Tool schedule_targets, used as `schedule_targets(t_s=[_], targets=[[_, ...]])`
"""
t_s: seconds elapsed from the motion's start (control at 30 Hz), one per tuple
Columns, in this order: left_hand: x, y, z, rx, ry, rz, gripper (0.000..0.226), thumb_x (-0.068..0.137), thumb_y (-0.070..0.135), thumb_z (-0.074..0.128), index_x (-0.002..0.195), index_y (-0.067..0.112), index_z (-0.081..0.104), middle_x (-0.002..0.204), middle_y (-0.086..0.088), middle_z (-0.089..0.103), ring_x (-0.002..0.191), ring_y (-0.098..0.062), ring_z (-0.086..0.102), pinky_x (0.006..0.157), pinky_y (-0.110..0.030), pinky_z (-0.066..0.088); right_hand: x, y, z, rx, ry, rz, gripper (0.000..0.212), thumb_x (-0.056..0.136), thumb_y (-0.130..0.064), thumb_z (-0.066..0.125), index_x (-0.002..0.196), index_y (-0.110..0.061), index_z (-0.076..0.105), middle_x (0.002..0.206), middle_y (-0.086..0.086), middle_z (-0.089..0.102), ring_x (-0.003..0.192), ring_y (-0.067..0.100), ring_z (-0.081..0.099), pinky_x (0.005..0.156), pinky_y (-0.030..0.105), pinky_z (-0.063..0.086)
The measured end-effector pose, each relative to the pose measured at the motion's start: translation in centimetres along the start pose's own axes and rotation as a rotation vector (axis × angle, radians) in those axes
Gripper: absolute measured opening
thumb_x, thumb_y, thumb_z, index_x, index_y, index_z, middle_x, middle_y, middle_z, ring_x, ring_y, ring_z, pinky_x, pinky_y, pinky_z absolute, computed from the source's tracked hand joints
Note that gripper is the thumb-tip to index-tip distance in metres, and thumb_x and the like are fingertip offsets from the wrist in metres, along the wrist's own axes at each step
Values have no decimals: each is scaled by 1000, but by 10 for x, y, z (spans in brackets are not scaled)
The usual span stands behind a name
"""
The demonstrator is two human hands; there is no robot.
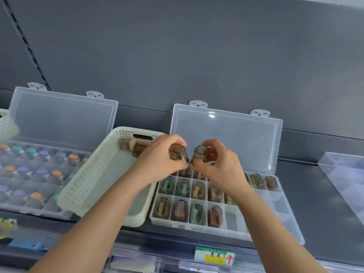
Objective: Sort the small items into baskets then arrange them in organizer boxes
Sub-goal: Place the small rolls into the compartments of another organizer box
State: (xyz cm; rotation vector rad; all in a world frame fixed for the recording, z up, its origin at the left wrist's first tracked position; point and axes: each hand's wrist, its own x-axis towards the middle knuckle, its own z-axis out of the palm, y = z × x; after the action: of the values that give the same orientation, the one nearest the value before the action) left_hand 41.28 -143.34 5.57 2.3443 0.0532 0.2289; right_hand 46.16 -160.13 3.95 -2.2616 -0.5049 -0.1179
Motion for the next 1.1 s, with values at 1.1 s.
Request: schedule_targets(t_s=[1.1], targets=[[-46, 63, 128, 367, -533, 179, 38, 91, 14, 59, 126, 28, 58, 130, 14, 45, 117, -6, 44, 96, -24, 42, -94, 110, -77, -351, -392, -56, 49, 81, -30, 66, 127, -20, 56, 120, 0, 55, 104, 17, 53, 85, 23, 46]])
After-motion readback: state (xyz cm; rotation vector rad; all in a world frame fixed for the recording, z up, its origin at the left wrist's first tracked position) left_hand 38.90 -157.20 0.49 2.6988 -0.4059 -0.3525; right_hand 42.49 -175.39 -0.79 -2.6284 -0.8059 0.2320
